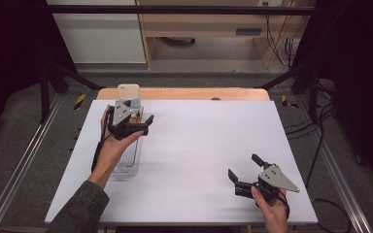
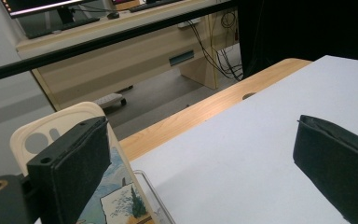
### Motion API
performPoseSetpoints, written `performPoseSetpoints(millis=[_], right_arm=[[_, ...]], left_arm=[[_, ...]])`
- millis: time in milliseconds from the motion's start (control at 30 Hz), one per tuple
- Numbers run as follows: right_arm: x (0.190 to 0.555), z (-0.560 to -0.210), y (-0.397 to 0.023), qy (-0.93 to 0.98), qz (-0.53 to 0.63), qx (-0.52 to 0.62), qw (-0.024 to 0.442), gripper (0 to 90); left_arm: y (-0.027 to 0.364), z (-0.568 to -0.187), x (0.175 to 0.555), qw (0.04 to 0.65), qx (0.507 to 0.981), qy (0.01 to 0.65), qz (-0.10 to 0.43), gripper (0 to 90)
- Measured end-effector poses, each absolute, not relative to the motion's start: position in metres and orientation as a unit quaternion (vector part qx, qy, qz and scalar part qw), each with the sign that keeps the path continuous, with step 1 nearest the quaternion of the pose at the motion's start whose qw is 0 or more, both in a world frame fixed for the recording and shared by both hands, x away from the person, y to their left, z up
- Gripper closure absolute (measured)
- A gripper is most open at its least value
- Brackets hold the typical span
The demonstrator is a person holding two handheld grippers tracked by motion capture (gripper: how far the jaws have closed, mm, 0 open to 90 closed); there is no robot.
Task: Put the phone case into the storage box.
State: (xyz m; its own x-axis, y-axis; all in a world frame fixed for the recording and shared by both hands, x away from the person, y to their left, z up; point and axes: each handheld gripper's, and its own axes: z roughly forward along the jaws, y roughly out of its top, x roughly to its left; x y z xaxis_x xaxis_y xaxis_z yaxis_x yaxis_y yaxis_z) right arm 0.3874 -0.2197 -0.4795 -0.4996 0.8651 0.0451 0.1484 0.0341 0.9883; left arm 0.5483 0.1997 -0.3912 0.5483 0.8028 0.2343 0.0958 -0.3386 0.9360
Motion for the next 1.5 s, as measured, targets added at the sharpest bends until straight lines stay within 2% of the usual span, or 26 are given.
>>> performPoseSetpoints(millis=[933, 1500], right_arm=[[0.387, -0.479, -0.22, 0.644, 0.573, 0.397, 0.314, 2.7], [0.387, -0.479, -0.219, 0.646, 0.573, 0.397, 0.309, 2.6]], left_arm=[[0.171, -0.382, 0.497, 0.515, 0.742, 0.282, 0.324, 3.3], [0.188, -0.37, 0.48, 0.545, 0.715, 0.291, 0.326, 3.3]])
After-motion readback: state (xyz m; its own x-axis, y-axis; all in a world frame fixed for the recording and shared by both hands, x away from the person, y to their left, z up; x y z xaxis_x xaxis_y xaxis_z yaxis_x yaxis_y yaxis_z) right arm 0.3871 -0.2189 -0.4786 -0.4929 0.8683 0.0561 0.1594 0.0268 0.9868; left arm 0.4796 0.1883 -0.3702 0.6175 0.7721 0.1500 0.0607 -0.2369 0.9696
